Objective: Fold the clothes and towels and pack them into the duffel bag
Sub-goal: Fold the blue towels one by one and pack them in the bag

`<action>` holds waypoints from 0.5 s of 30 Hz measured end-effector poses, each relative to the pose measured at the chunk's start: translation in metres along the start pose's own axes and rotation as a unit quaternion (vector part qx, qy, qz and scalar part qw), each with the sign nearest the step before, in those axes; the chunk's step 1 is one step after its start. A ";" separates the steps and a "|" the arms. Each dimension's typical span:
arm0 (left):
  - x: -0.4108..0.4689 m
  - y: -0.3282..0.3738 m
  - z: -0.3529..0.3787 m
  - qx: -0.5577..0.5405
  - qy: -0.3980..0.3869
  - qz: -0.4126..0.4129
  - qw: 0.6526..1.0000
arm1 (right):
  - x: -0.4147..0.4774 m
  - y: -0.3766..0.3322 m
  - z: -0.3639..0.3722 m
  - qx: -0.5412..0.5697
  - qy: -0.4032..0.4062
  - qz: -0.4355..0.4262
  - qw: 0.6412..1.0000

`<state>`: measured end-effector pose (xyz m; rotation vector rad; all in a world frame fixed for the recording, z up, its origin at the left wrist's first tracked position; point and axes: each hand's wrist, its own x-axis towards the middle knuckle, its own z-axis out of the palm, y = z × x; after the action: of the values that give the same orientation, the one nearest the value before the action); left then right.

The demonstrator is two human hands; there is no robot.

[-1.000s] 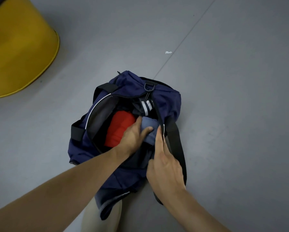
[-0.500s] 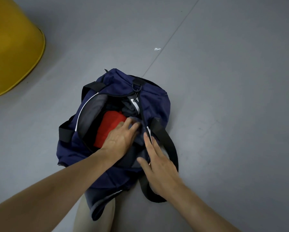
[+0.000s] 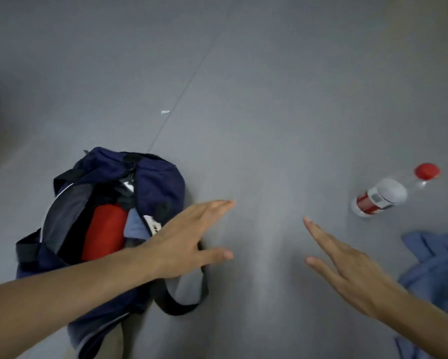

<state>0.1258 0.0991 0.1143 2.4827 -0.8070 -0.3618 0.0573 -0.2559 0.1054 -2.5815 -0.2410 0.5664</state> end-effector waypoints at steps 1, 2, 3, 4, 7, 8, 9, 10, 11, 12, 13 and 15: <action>0.019 0.022 0.009 -0.025 -0.052 0.010 0.998 | -0.017 0.015 -0.001 0.012 0.024 0.026 0.999; 0.035 0.039 0.018 -0.037 -0.090 0.019 0.995 | -0.028 0.026 -0.001 0.030 0.044 0.049 0.997; 0.054 0.060 0.030 -0.029 -0.118 0.038 0.992 | -0.042 0.038 0.000 0.053 0.069 0.075 0.993; 0.073 0.078 0.042 -0.005 -0.142 0.059 0.988 | -0.055 0.049 0.001 0.074 0.094 0.097 0.988; 0.123 0.138 0.087 0.042 -0.170 0.106 0.979 | -0.092 0.081 0.015 0.107 0.167 0.142 0.970; 0.137 0.158 0.107 0.039 -0.169 0.111 0.979 | -0.104 0.093 0.022 0.108 0.194 0.156 0.963; 0.148 0.176 0.126 0.034 -0.168 0.112 0.979 | -0.114 0.104 0.030 0.103 0.220 0.171 0.955; 0.158 0.195 0.149 0.030 -0.171 0.111 0.978 | -0.125 0.117 0.038 0.095 0.239 0.195 0.947; 0.166 0.212 0.171 0.028 -0.179 0.105 0.978 | -0.134 0.130 0.046 0.081 0.250 0.226 0.938; 0.171 0.224 0.192 0.026 -0.192 0.094 0.977 | -0.141 0.142 0.054 0.064 0.251 0.255 0.931; 0.176 0.237 0.213 0.024 -0.210 0.081 0.974 | -0.149 0.154 0.061 0.052 0.245 0.285 0.925; 0.178 0.257 0.251 0.015 -0.247 0.054 0.967 | -0.161 0.173 0.073 0.036 0.226 0.321 0.919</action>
<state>0.0464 -0.2835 0.0244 2.3893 -1.1415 -0.9571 -0.1075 -0.4185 0.0179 -2.5976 0.7895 0.1592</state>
